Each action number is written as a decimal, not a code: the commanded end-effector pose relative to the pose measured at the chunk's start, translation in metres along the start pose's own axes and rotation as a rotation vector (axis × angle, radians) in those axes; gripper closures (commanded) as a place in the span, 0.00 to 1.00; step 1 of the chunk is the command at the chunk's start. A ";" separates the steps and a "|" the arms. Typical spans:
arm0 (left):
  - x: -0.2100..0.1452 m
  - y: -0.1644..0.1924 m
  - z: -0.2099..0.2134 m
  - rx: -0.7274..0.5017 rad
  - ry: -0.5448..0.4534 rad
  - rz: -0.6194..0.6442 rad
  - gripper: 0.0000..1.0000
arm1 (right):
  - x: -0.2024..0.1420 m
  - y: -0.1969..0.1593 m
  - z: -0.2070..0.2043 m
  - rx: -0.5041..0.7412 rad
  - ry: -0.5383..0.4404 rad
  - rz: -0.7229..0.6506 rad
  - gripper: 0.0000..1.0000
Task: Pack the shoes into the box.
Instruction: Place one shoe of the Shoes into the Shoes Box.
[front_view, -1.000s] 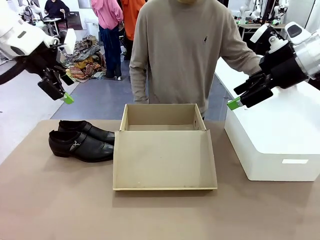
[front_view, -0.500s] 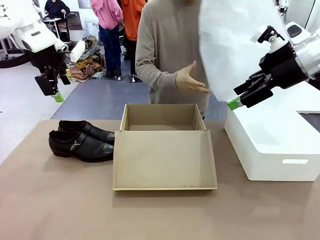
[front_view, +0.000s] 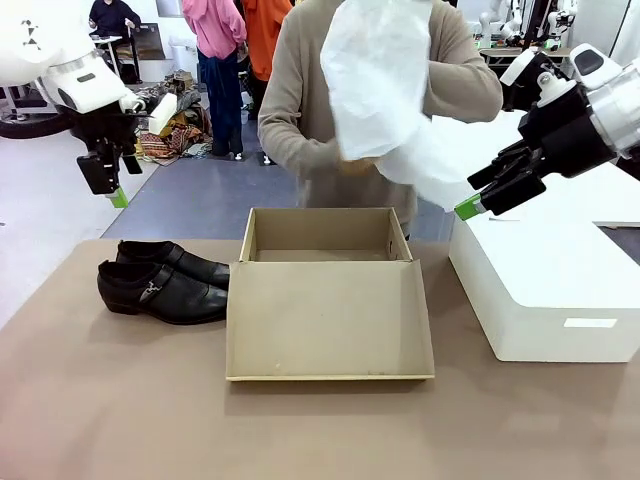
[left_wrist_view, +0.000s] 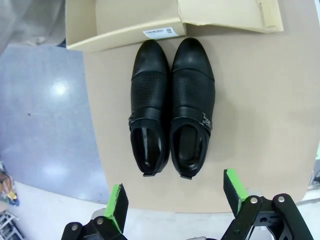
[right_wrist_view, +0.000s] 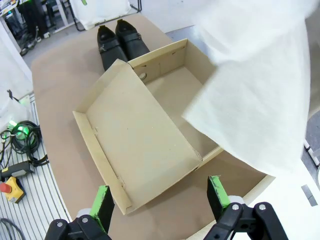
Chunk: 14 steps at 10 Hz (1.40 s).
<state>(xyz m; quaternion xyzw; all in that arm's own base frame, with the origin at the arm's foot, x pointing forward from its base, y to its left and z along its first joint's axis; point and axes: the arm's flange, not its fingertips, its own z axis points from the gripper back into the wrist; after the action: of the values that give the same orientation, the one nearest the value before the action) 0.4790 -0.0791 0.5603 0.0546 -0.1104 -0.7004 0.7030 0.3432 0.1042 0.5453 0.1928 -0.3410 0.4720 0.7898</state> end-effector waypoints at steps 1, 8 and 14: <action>-0.002 -0.003 0.004 0.003 -0.012 0.000 0.00 | 0.000 -0.002 -0.002 0.014 -0.018 0.010 0.00; -0.025 0.045 -0.025 -0.086 0.023 -0.007 0.00 | 0.000 -0.002 -0.002 0.014 -0.018 0.010 0.00; -0.043 0.086 -0.085 -0.114 -0.033 0.009 0.00 | 0.000 -0.002 -0.002 0.014 -0.018 0.010 0.00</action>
<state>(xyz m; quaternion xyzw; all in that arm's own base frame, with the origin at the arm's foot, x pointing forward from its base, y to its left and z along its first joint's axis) 0.5746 -0.0442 0.4912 0.0085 -0.0738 -0.6963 0.7139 0.3432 0.1043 0.5455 0.1925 -0.3409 0.4721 0.7899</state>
